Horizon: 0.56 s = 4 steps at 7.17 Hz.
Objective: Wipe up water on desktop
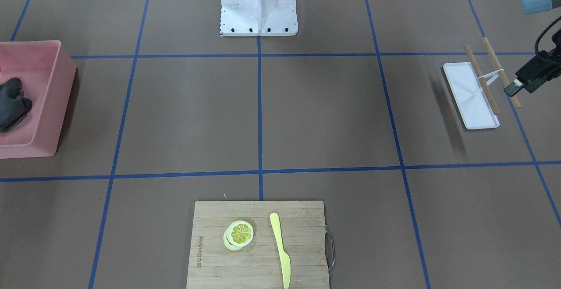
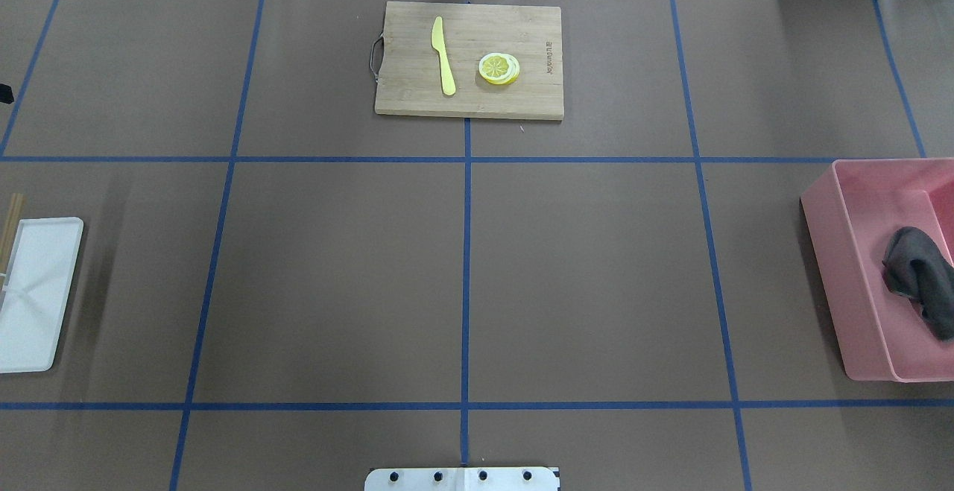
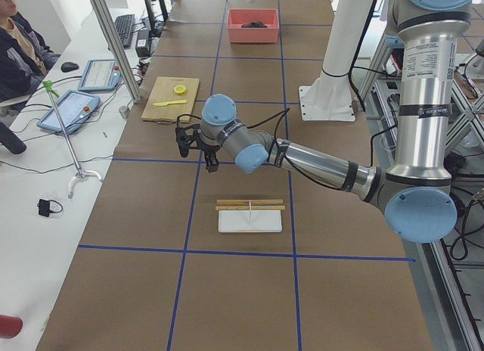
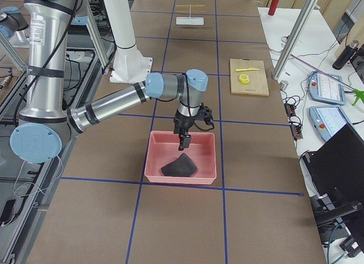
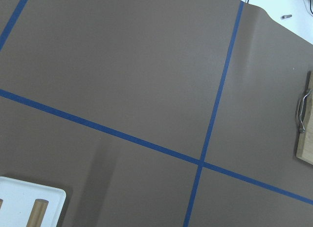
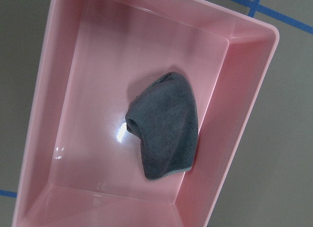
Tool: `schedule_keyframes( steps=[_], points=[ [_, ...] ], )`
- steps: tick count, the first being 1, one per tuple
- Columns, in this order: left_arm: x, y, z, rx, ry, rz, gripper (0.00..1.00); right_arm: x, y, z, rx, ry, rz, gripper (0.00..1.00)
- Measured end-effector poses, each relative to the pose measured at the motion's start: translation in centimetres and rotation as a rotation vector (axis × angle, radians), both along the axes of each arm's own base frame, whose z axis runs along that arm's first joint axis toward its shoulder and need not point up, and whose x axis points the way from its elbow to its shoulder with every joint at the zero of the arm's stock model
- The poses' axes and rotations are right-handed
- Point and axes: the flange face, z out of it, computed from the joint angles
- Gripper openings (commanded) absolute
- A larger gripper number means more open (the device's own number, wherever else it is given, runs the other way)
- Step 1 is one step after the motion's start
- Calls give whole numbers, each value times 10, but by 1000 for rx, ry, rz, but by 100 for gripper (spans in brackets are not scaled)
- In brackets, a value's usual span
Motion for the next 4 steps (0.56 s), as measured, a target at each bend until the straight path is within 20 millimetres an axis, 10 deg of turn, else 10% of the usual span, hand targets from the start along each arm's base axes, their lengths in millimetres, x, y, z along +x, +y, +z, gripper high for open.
schedule_keyframes(
  steps=[4],
  points=[
    [-30, 19, 60, 225, -181, 117, 97, 41, -7, 18, -63, -70, 124, 100]
  ],
)
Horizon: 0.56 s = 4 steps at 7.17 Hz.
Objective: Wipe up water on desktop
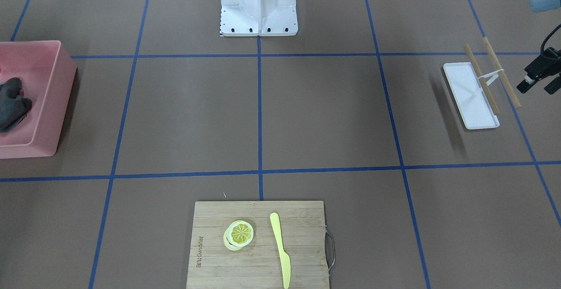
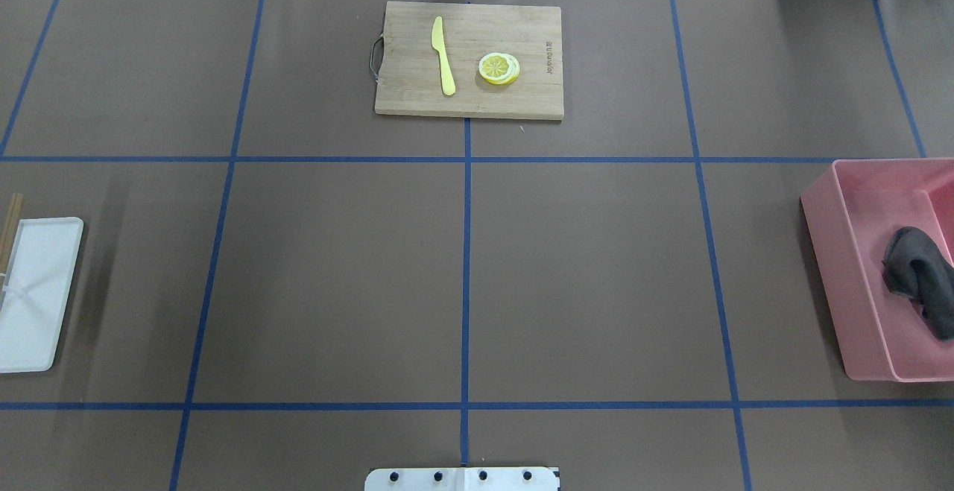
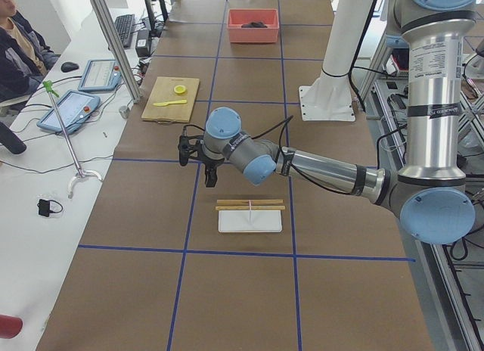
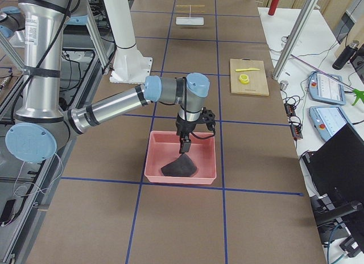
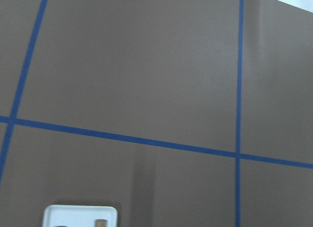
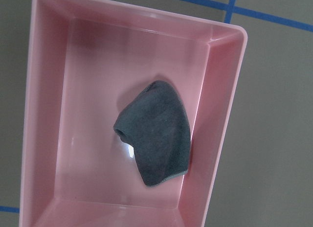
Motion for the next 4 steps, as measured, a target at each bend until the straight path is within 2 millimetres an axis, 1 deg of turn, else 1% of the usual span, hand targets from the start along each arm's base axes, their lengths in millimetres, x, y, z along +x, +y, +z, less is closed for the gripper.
schedule_keyframes(
  steps=[2, 3, 4],
  points=[
    [-28, 9, 52, 116, -143, 77, 98, 21, -4, 11, -2, -30, 56, 100],
    [-38, 12, 73, 151, -211, 115, 98, 27, -6, 17, 22, -36, 70, 100],
    [-44, 14, 86, 150, -270, 153, 98, 30, -10, 28, 48, -40, 79, 100]
  ],
)
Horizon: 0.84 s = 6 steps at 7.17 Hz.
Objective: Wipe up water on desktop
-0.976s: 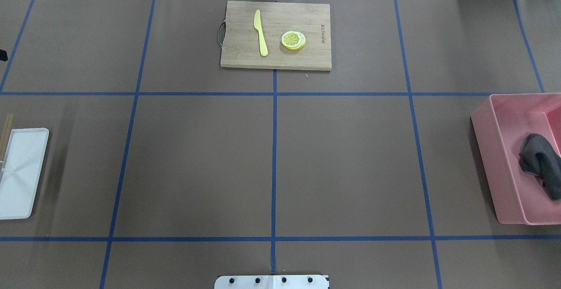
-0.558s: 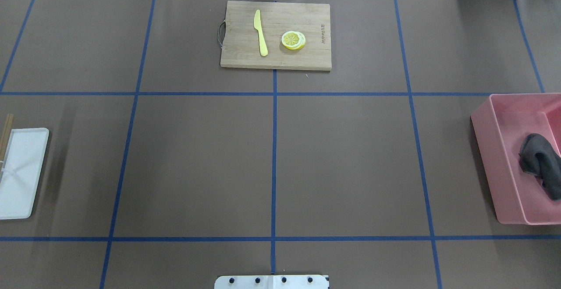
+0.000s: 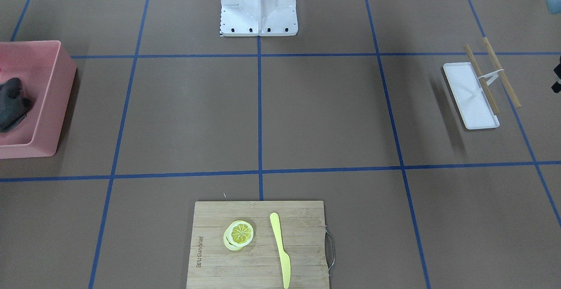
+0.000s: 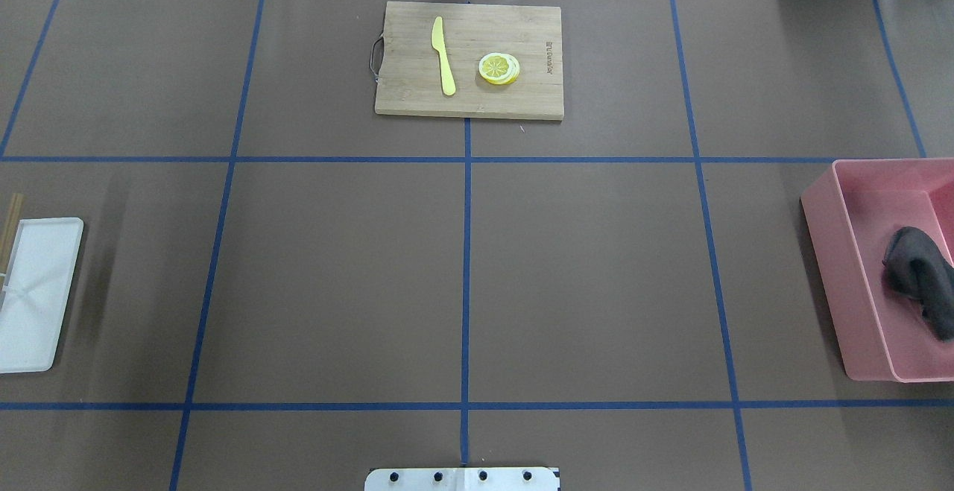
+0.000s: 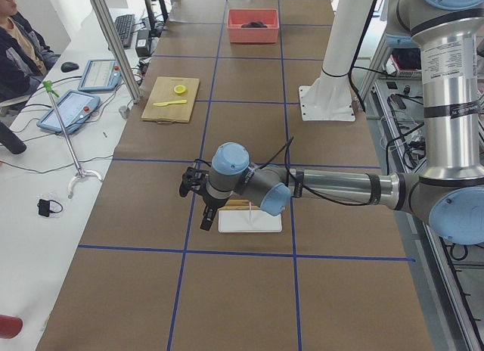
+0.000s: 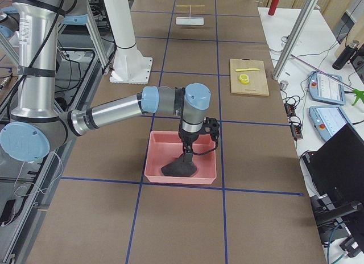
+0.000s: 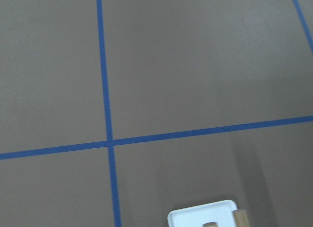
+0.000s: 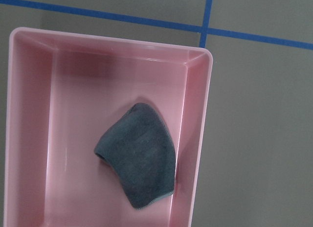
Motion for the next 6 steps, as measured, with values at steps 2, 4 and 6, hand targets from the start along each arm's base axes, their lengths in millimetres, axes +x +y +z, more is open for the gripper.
schedule_keyframes(
  steps=[2, 4, 6],
  points=[
    [-4, -9, -16, -98, -57, 44, 98, 2, -5, 17, 33, -15, 10, 100],
    [-3, -16, -37, -187, -58, 55, 98, 0, -5, 23, 33, -43, 14, 100],
    [2, -10, -39, -240, 10, 62, 98, -1, -5, 24, 29, -53, 15, 100]
  ],
)
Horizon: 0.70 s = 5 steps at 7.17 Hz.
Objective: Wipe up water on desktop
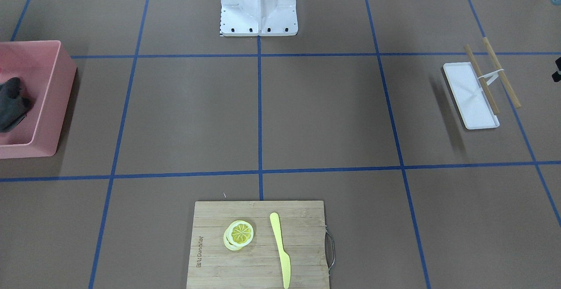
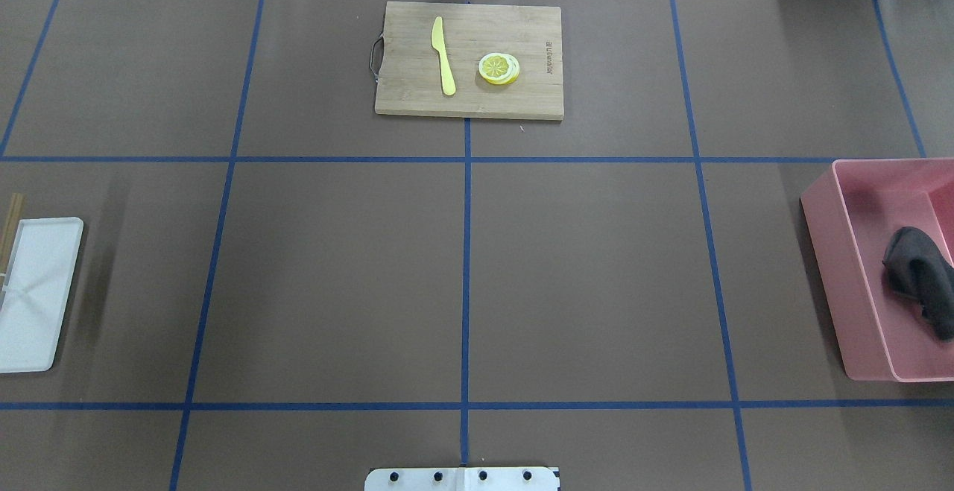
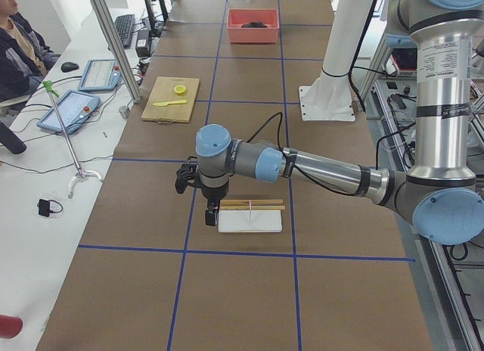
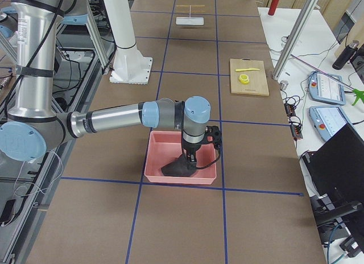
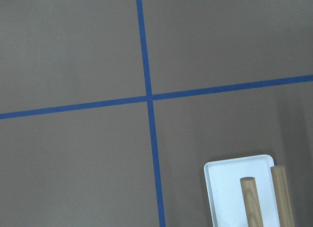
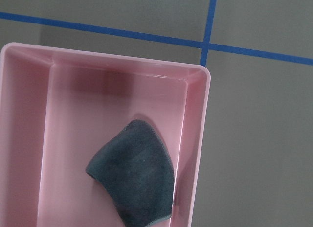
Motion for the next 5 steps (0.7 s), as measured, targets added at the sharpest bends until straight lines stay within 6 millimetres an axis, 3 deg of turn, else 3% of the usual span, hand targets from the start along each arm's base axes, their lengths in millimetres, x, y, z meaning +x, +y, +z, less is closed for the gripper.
schedule_keyframes(
  steps=[5],
  points=[
    [13, 19, 13, -46, 46, 15, 98, -2, 1, -1, -3, -24, 1, 100]
  ],
)
